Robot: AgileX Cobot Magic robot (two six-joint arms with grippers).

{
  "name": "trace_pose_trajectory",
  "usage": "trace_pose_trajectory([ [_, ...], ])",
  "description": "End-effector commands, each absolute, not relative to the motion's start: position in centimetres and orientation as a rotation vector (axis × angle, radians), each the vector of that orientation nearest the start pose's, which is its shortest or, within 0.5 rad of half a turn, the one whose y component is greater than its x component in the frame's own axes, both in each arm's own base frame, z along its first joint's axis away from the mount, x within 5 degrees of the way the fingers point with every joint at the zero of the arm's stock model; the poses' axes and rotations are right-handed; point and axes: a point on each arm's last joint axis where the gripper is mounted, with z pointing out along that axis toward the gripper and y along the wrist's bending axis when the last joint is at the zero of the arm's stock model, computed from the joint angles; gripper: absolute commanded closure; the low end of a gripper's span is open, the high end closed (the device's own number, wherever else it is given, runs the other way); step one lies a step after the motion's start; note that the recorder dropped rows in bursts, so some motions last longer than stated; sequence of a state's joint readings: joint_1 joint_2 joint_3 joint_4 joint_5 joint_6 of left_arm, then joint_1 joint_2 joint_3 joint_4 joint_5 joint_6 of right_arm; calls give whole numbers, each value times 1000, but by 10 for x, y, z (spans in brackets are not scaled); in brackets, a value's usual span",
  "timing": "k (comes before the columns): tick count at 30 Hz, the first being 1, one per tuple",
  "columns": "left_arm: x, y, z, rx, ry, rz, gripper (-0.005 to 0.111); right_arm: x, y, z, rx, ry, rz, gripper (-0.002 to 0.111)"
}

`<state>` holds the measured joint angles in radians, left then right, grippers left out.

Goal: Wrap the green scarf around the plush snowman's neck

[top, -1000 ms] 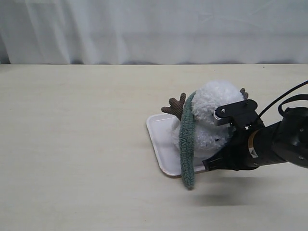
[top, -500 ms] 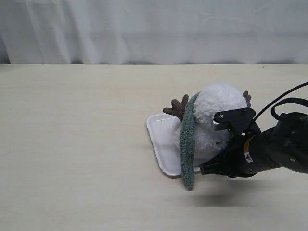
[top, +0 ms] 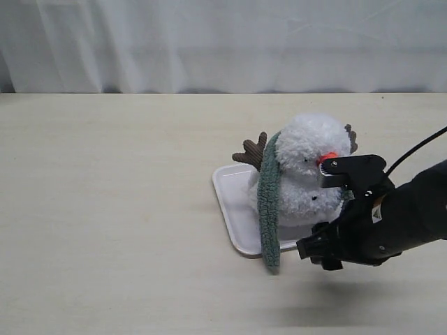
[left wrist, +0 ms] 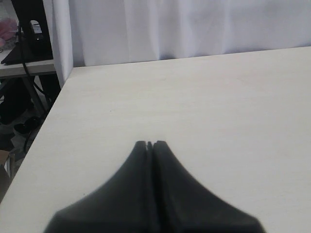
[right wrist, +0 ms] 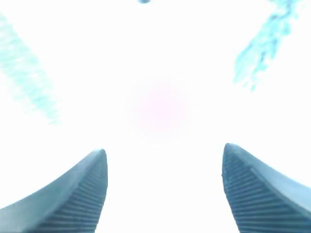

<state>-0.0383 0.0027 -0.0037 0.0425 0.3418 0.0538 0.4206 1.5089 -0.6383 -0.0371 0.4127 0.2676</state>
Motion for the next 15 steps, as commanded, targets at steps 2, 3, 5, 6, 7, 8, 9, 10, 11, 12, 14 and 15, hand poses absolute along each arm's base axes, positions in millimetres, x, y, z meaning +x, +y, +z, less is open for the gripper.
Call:
trace_pose_trajectory([
  [2, 54, -1, 183, 117, 1810, 43, 107, 210, 107, 167, -383, 2843, 300, 45],
  [3, 54, -1, 183, 117, 1810, 43, 107, 208, 110, 168, -408, 2847, 352, 45],
  [5, 54, -1, 183, 117, 1810, 43, 107, 206, 116, 170, -457, 2832, 467, 45],
  [6, 54, -1, 183, 117, 1810, 43, 107, 206, 120, 171, -477, 2812, 520, 45],
  [7, 54, -1, 183, 117, 1810, 43, 107, 205, 124, 172, -500, 2788, 556, 45],
  [8, 54, -1, 183, 117, 1810, 43, 107, 206, 126, 173, -508, 2765, 565, 45],
  [9, 54, -1, 183, 117, 1810, 43, 107, 206, 130, 174, -509, 2739, 566, 45],
  [10, 54, -1, 183, 117, 1810, 43, 107, 206, 135, 174, -509, 2713, 558, 45],
  [11, 54, -1, 183, 117, 1810, 43, 107, 206, 139, 175, -527, 2688, 549, 45],
  [12, 54, -1, 183, 117, 1810, 43, 107, 206, 144, 175, -536, 2658, 537, 45],
  [14, 54, -1, 183, 117, 1810, 43, 107, 208, 153, 174, -547, 2596, 510, 45],
  [15, 54, -1, 183, 117, 1810, 43, 107, 209, 155, 173, -544, 2574, 500, 45],
])
